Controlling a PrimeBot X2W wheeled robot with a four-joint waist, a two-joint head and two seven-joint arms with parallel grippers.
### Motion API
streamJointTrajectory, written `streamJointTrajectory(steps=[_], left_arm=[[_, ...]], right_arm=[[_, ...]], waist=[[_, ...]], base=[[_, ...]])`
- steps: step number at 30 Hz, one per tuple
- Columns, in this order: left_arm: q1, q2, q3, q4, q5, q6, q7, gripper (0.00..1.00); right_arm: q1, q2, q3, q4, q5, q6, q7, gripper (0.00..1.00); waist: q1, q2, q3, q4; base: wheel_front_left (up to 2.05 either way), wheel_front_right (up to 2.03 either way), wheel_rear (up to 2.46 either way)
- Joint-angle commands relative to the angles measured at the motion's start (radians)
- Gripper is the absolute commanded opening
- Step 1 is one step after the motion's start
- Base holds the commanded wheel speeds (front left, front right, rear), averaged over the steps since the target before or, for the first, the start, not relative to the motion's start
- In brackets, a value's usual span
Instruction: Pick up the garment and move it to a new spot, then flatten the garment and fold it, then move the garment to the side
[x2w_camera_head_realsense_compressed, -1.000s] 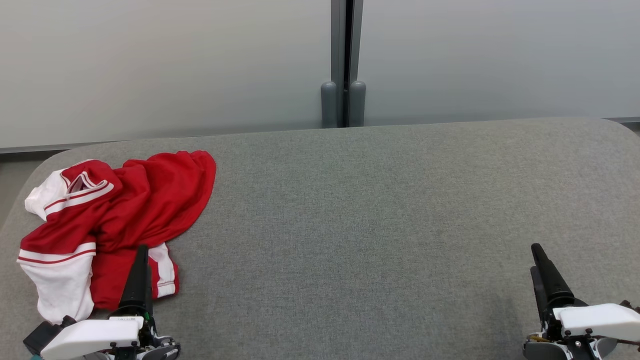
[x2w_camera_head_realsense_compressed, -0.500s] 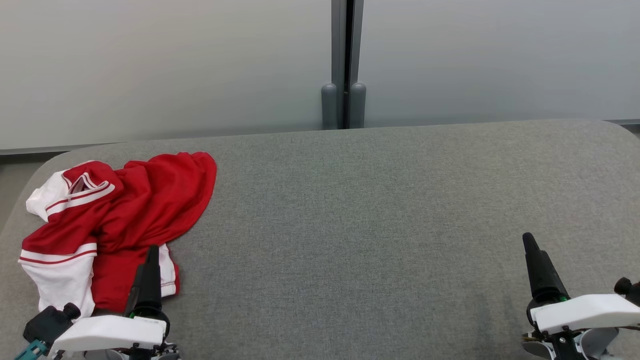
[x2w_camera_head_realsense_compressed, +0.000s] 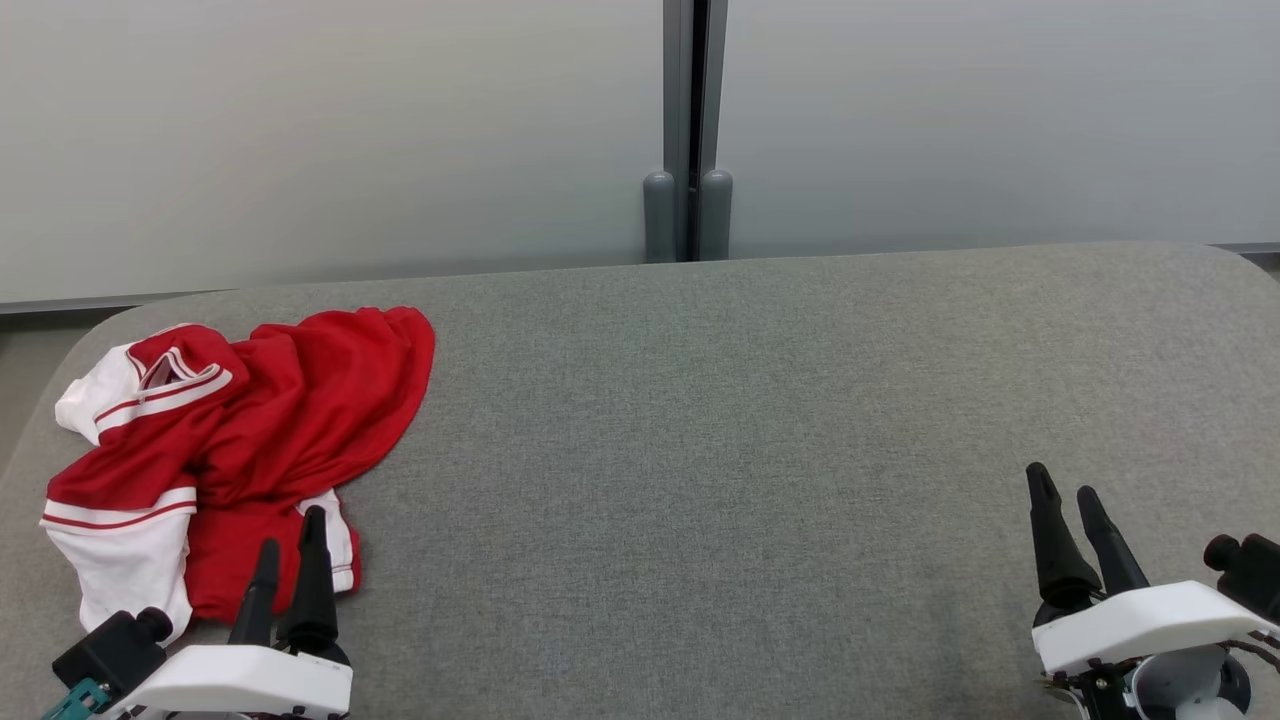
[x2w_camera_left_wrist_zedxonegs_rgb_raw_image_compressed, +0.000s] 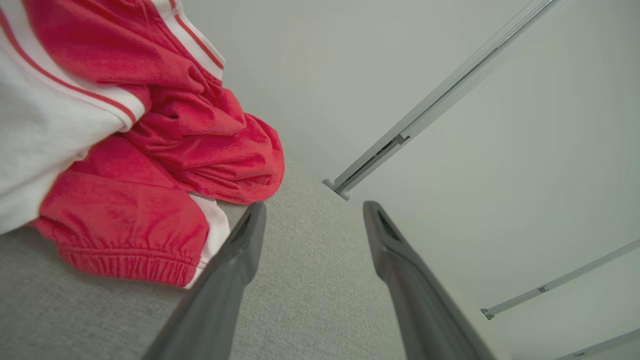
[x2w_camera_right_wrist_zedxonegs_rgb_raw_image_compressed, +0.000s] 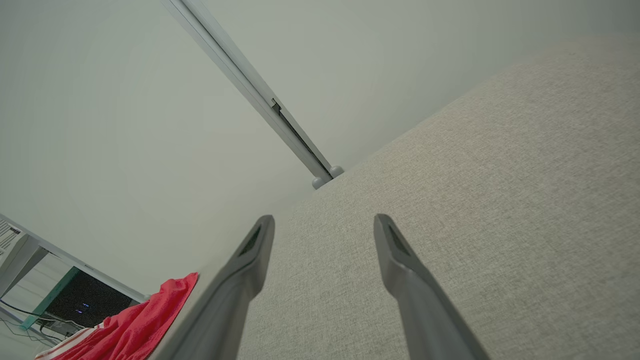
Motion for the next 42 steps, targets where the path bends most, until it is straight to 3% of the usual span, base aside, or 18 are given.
streamJointTrajectory(steps=[1, 27, 42], left_arm=[[-0.004, 0.009, -0.003, -0.017, 0.042, 0.006, -0.011, 1.0], [0.034, 0.026, -0.02, -0.04, 0.375, -0.007, -0.088, 1.0], [0.05, 0.032, -0.024, -0.032, 0.526, -0.003, -0.123, 1.0]], right_arm=[[-0.015, -0.01, -0.003, -0.008, -0.046, 0.004, -0.015, 1.0], [0.015, -0.002, 0.01, -0.021, -0.389, 0.004, -0.091, 1.0], [0.029, 0.001, 0.015, -0.022, -0.523, 0.005, -0.127, 1.0]], waist=[[0.0, 0.0, 0.0, 0.002], [0.0, 0.0, -0.004, 0.012], [0.0, 0.0, -0.006, 0.008]], base=[[0.0, 0.0, 0.0], [0.0, 0.0, 0.0], [0.0, 0.0, 0.0]])
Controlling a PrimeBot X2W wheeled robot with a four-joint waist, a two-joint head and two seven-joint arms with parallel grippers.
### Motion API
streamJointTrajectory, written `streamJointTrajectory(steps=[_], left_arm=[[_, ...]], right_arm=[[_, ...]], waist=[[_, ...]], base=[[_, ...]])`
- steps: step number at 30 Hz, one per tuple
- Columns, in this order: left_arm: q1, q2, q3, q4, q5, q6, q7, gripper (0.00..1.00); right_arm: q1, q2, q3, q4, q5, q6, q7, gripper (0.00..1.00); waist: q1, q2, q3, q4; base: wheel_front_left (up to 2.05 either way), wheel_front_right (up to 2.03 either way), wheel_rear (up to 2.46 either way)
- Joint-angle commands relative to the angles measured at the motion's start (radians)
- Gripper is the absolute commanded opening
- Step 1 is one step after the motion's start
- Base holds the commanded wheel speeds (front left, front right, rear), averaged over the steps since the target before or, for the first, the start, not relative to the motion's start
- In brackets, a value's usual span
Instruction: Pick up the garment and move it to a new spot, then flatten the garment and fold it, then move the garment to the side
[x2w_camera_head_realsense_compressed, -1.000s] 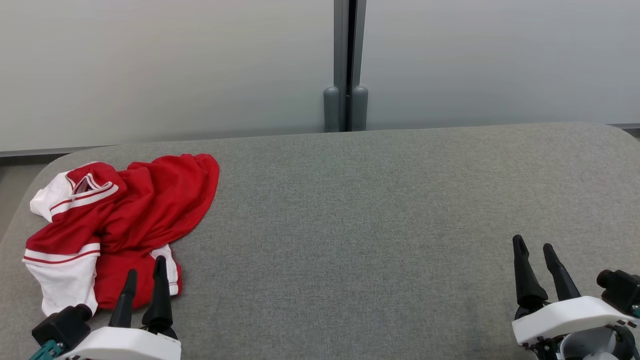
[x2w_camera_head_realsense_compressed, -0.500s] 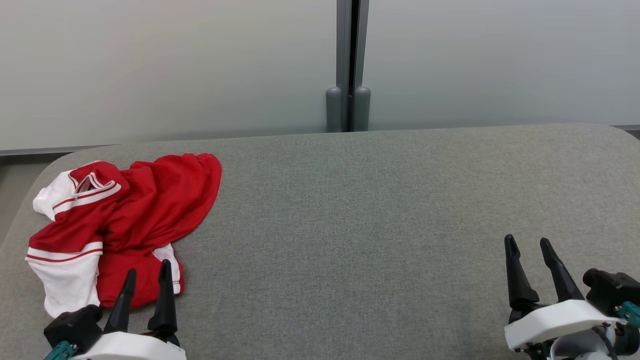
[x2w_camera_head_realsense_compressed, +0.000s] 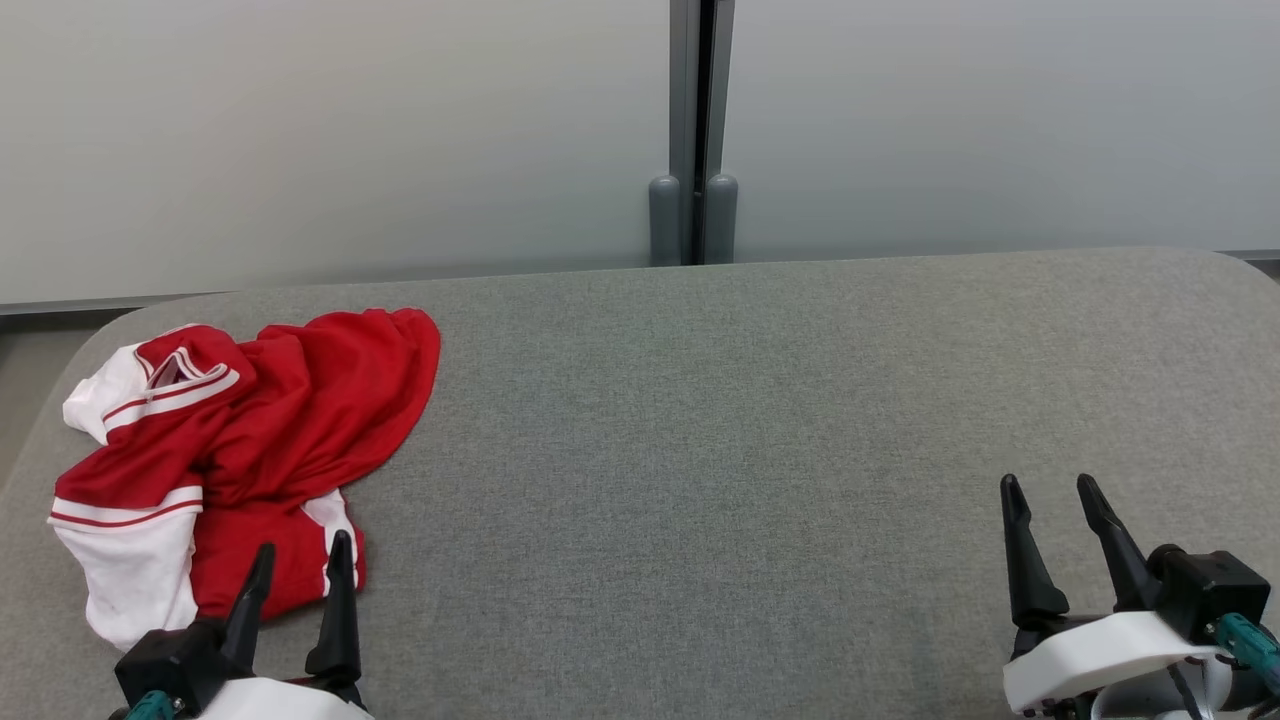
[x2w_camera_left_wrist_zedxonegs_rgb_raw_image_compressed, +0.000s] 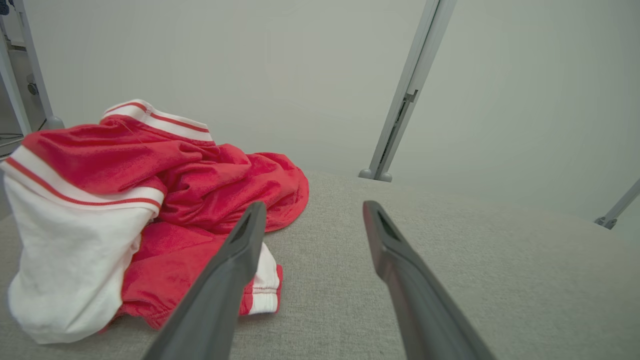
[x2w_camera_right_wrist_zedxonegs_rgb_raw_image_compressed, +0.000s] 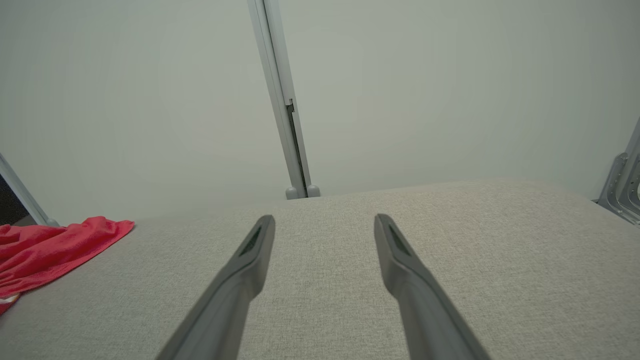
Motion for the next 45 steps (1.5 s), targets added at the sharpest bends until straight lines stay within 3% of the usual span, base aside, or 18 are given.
streamJointTrajectory(steps=[1, 39, 45], left_arm=[[0.001, 0.006, 0.003, 0.002, 0.023, -0.001, -0.008, 1.0], [0.023, -0.011, 0.055, 0.037, 0.289, -0.024, -0.08, 1.0], [0.018, -0.013, 0.06, 0.04, 0.292, -0.029, -0.08, 1.0]], right_arm=[[0.004, -0.007, 0.002, -0.008, -0.026, 0.004, -0.009, 1.0], [0.023, 0.004, -0.007, 0.007, -0.271, 0.004, -0.083, 1.0], [0.025, 0.007, -0.012, 0.008, -0.267, 0.004, -0.082, 1.0]], waist=[[0.0001, 0.0, 0.0, 0.0], [0.0001, 0.0, 0.0, -0.006], [0.0001, 0.0, 0.0, -0.006]], base=[[0.0, 0.0, 0.0], [0.0, 0.0, 0.0], [0.0, 0.0, 0.0]])
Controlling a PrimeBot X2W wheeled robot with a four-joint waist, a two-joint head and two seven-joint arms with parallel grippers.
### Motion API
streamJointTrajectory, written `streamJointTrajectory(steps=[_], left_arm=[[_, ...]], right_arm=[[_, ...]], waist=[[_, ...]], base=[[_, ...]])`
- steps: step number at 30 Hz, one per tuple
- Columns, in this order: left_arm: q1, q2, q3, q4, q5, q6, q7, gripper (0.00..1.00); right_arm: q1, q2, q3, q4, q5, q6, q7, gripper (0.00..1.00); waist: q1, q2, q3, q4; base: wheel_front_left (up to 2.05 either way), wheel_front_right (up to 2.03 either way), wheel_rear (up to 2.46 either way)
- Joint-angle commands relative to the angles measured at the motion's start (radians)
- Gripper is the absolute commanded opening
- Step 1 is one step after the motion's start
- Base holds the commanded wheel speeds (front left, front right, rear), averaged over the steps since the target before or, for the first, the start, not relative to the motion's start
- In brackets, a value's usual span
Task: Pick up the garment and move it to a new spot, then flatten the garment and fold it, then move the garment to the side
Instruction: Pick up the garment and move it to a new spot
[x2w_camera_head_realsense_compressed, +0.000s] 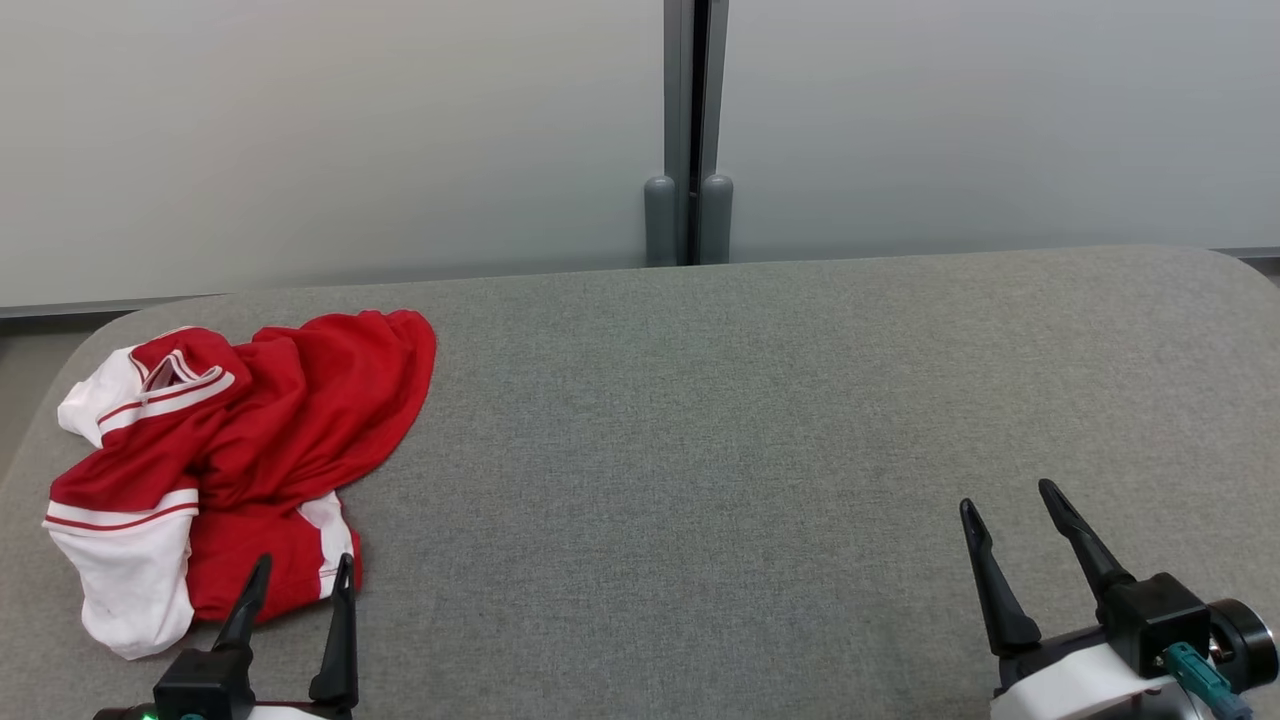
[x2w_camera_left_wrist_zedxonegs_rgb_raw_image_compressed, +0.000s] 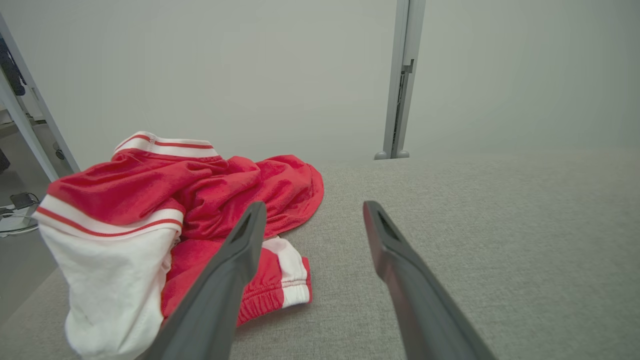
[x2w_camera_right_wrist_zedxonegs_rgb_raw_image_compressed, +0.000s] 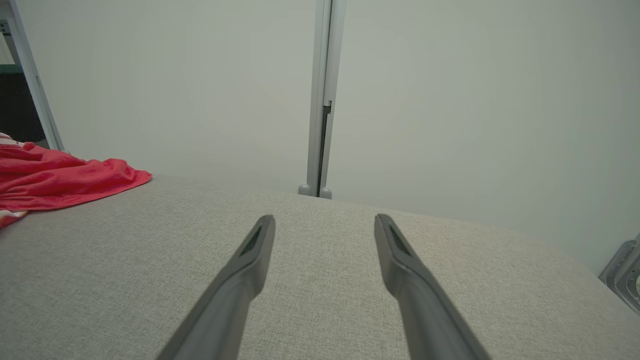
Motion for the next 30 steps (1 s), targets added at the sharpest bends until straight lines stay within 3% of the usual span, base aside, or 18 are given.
streamJointTrajectory(steps=[1, 9, 13, 22, 30], left_arm=[[0.001, 0.003, 0.005, 0.002, 0.008, -0.004, -0.002, 1.0], [0.0, 0.001, 0.011, 0.004, 0.009, -0.008, -0.002, 1.0], [-0.015, -0.001, 0.006, 0.005, 0.006, -0.007, -0.002, 1.0], [-0.021, -0.004, 0.009, 0.01, 0.001, -0.003, -0.002, 1.0], [0.006, -0.005, 0.038, -0.004, -0.001, -0.002, -0.001, 1.0]], right_arm=[[0.006, -0.002, -0.004, 0.002, 0.002, 0.002, -0.006, 1.0], [0.009, 0.0, -0.004, -0.002, -0.001, 0.002, -0.006, 1.0], [0.008, -0.003, -0.01, -0.01, -0.001, 0.002, -0.006, 1.0], [0.017, -0.008, 0.008, -0.016, 0.0, 0.002, -0.005, 1.0], [-0.018, -0.006, 0.066, 0.0, 0.01, 0.002, -0.005, 1.0]], waist=[[0.0, 0.0, -0.001, 0.001], [0.0, 0.0, -0.001, 0.006], [0.0, 0.0, -0.001, 0.041], [0.0, 0.0, -0.014, 0.299], [0.0, 0.0, -0.019, 0.452]], base=[[0.0, 0.0, 0.0], [0.0, 0.0, 0.0], [0.0, 0.0, 0.0], [0.0, 0.0, 0.0], [0.0, 0.0, 0.0]])
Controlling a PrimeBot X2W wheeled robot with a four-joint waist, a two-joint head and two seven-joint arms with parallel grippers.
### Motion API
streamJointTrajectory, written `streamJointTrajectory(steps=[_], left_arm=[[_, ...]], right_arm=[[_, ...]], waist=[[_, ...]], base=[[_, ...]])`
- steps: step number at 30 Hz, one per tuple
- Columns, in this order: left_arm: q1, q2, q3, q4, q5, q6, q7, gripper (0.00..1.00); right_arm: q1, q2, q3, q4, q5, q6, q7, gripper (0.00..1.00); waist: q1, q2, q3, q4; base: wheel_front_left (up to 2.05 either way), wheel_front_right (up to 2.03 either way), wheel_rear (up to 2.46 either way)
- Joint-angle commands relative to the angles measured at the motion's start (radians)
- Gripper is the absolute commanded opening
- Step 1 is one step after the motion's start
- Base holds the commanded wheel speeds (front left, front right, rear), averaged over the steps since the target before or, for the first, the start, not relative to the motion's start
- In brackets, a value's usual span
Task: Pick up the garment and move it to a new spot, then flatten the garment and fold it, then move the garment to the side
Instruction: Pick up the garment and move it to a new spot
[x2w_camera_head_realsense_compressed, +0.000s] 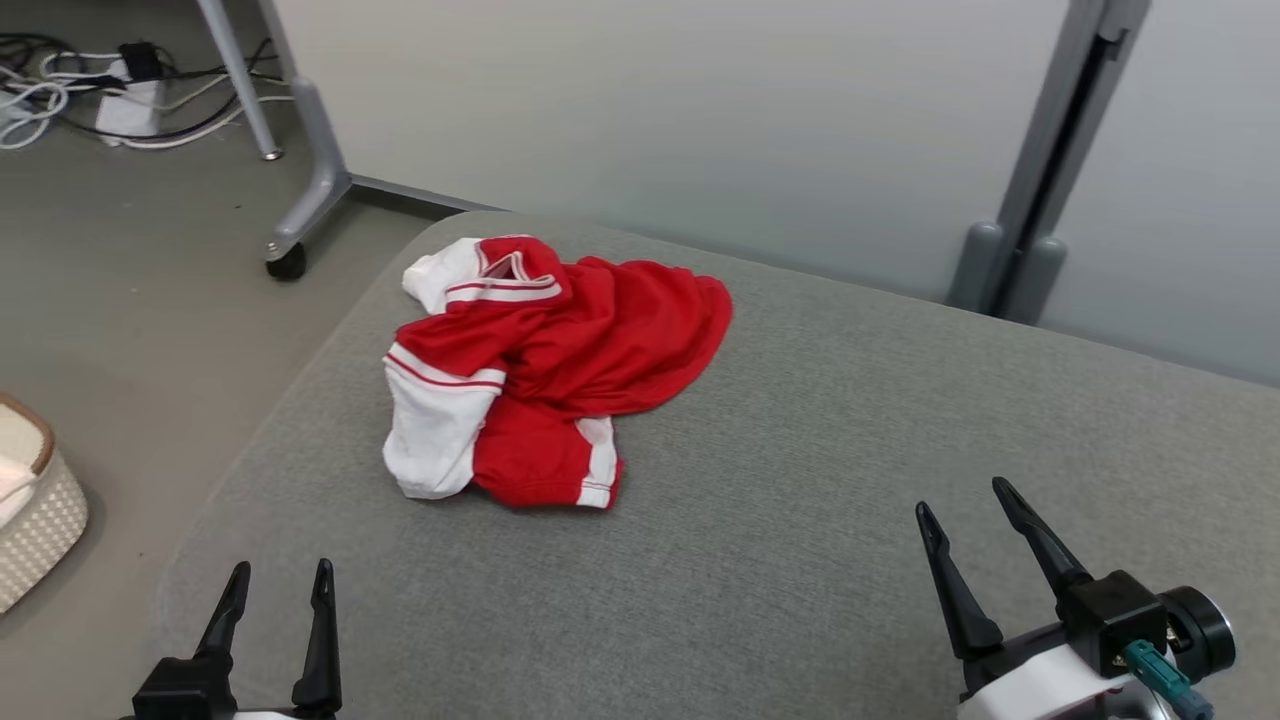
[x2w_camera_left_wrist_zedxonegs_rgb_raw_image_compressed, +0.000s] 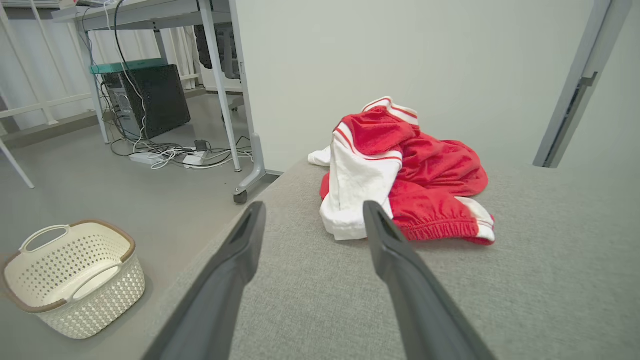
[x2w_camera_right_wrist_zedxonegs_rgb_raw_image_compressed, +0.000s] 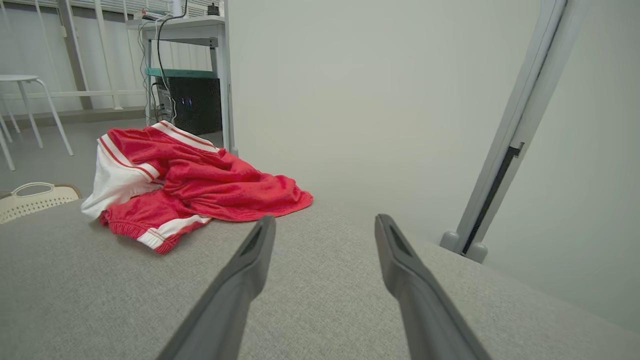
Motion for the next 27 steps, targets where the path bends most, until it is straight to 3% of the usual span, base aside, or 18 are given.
streamJointTrajectory(steps=[1, 7, 11, 19, 27], left_arm=[[-0.002, 0.002, 0.001, -0.006, 0.0, -0.001, -0.001, 1.0], [-0.045, -0.001, -0.005, -0.012, -0.042, -0.009, -0.001, 1.0], [-0.149, 0.0, -0.036, 0.039, -0.091, -0.016, 0.0, 1.0], [-0.553, 0.112, -0.168, 0.253, -0.192, -0.024, 0.183, 1.0], [-0.781, 0.235, -0.341, 0.487, -0.441, -0.022, 0.401, 0.99]], right_arm=[[-0.007, -0.004, 0.003, 0.003, 0.009, 0.002, -0.005, 1.0], [-0.01, -0.01, 0.023, -0.005, 0.011, 0.002, -0.005, 1.0], [-0.042, -0.039, 0.036, -0.027, 0.004, 0.002, -0.005, 1.0], [-0.187, -0.126, 0.097, -0.071, -0.008, 0.002, -0.005, 1.0], [-0.26, -0.14, 0.119, -0.074, 0.004, 0.001, -0.005, 1.0]], waist=[[0.0, 0.0, -0.004, 0.053], [0.0, 0.0, 0.012, 0.045], [0.0, 0.0, 0.089, 0.025], [0.0, 0.0, 0.347, -0.047], [0.0, 0.0, 0.458, -0.124]], base=[[0.0, 0.0, 0.0], [0.0, 0.0, 0.0], [0.0, 0.0, 0.0], [0.0, 0.0, 0.0], [0.0, 0.0, 0.0]])
